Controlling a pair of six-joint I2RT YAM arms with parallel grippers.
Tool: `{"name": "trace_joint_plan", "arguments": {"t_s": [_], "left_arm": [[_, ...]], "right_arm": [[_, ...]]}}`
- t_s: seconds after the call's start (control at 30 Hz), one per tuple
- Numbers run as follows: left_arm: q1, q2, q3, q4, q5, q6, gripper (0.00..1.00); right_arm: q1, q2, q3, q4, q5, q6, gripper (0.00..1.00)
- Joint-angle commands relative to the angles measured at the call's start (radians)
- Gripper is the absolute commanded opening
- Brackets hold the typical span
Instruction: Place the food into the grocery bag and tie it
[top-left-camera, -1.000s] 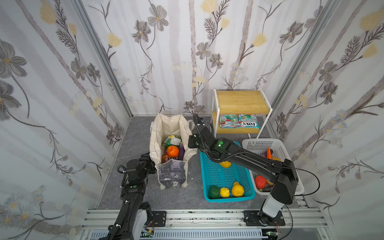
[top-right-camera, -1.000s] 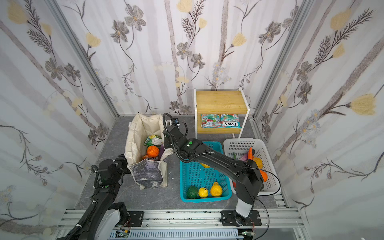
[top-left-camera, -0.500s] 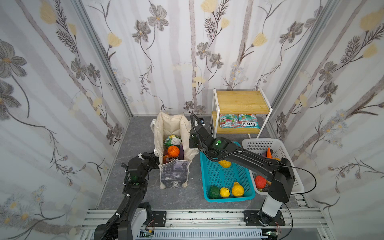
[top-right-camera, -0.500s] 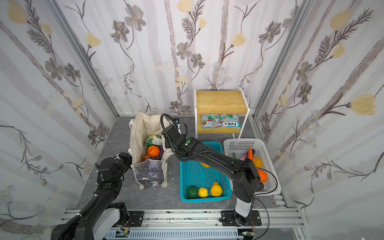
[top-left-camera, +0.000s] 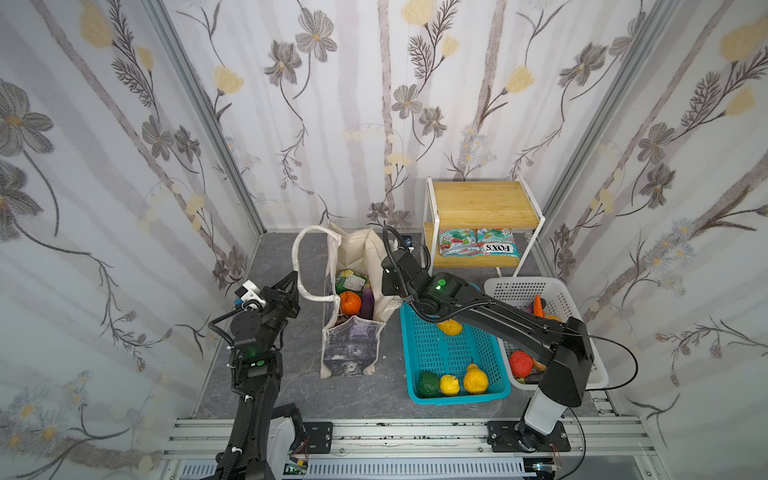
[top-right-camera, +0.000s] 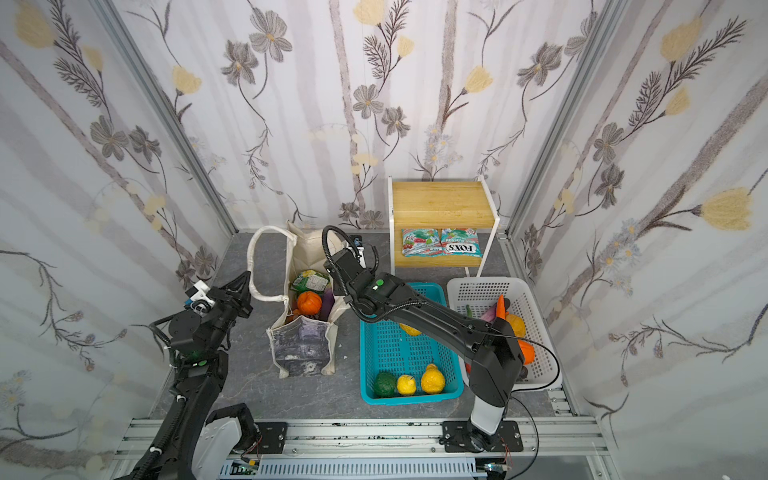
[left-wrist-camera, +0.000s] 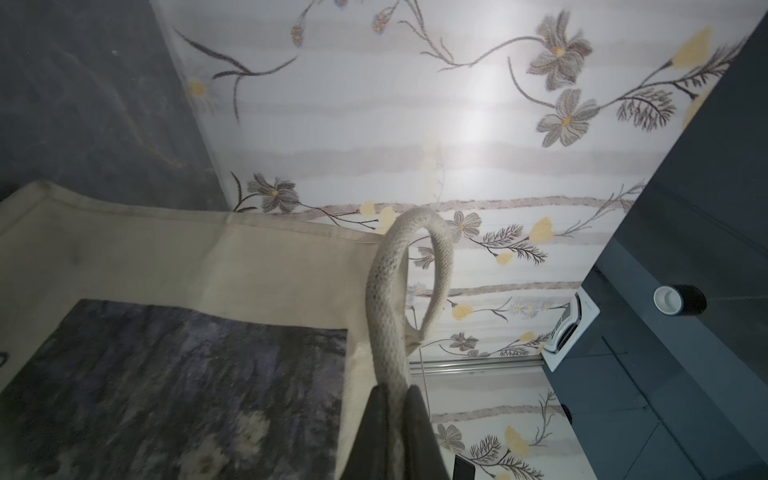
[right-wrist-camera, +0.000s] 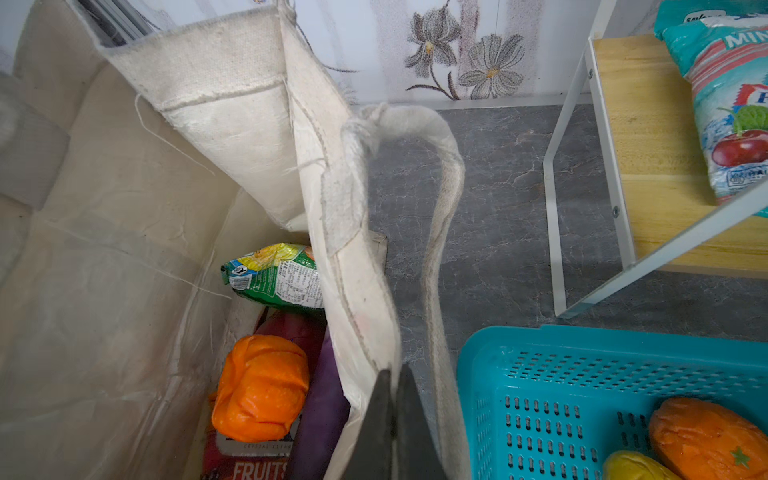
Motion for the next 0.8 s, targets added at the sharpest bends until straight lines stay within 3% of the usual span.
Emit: {"name": "trace_joint_plan", "arguments": {"t_s": [0.0,0.1,0.27,0.43,0.53,0.67,0.77], "left_arm": [[0.006,0.009,0.055,0.047,0.075,0.136,0.00],[0.009,0.013,0.089,0.039,0.105,0.206,0.00],[0.030,0.016,0.153,-0.039,0.119,0.274,0.00],[0.037,0.018,0.292,-0.289,0.086,0.450,0.00],[0.037,0.016,0.374,-0.463,0.029,0.569,0.00],[0.040,0.016,0.396,-0.502,0.002,0.600,0.00],[0.049,0.015,0.394,-0.505,-0.017,0.603,0.00]], "right_arm": [[-0.001,-0.029,0.007,0.026,0.010,-0.010,0.17],[-0.006,-0.062,-0.009,0.062,-0.030,-0.022,0.54],[-0.007,-0.174,-0.104,0.145,-0.019,0.021,0.99],[-0.034,-0.360,-0.294,0.241,-0.011,0.126,0.99],[-0.089,-0.467,-0.450,0.289,-0.064,0.226,0.94],[-0.168,-0.526,-0.609,0.358,-0.194,0.278,0.82],[-0.170,-0.518,-0.674,0.402,-0.297,0.311,0.77]]}}
